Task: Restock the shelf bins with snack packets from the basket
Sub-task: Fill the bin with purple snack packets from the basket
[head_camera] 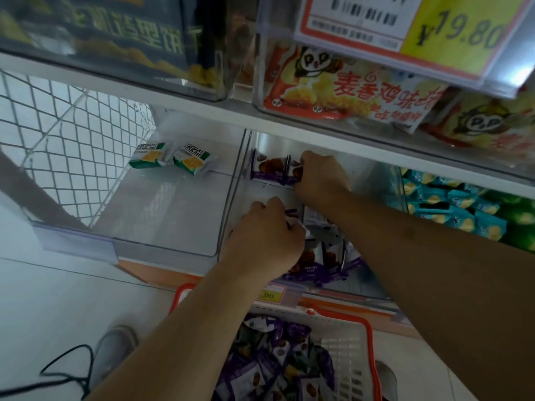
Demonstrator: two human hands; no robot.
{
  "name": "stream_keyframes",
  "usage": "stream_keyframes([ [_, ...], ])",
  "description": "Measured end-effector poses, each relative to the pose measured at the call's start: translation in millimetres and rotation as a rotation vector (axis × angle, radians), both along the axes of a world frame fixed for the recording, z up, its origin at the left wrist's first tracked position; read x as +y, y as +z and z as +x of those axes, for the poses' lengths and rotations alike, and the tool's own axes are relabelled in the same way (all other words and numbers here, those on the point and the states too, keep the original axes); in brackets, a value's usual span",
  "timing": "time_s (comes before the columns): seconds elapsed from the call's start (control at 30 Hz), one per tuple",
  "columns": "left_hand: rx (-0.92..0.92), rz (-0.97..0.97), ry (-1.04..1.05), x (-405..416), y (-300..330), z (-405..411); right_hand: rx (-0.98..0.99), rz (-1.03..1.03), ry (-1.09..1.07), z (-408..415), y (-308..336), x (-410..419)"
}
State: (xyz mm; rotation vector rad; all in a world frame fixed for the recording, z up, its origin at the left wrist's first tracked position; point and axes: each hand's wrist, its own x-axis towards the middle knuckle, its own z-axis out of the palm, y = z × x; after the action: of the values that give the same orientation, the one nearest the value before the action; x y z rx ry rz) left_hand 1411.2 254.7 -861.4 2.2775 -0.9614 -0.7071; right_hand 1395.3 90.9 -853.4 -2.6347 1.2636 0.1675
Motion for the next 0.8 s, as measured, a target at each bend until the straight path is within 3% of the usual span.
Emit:
stream_keyframes([
  [0.1, 0.001, 0.04, -0.045, 0.4, -2.3, 0.5, -0.128, 0.174, -0.077, -9.2, 8.8, 1.3],
  [0.2, -0.013, 0.064, -0.103, 2.1, -4.7, -0.5, -0.163, 0.182, -0.06, -31.0, 22.3, -2.8],
  [0.4, -0.099, 0.075, -0.122, -0.1, -10.2, -0.6, 0.181, 0.142, 0.237, -51.7, 38.2, -3.2],
  [0.6, -0.116, 0.083, -0.128, -1.3, -17.7, -0.2, 0.382, -0.172, 0.452, -56.5, 20.0, 7.1],
  [0.67, -0.123, 0.067, -0.124, -2.2, -19.1, 0.5, 0.336, -0.127, 0.437, -58.5, 16.8, 8.4],
  [0.8, -0.152, 0.069, -0.11, -5.2, -19.3, 1.2, 0.08, 0.235, 0.142, -57.3, 26.0, 3.9],
])
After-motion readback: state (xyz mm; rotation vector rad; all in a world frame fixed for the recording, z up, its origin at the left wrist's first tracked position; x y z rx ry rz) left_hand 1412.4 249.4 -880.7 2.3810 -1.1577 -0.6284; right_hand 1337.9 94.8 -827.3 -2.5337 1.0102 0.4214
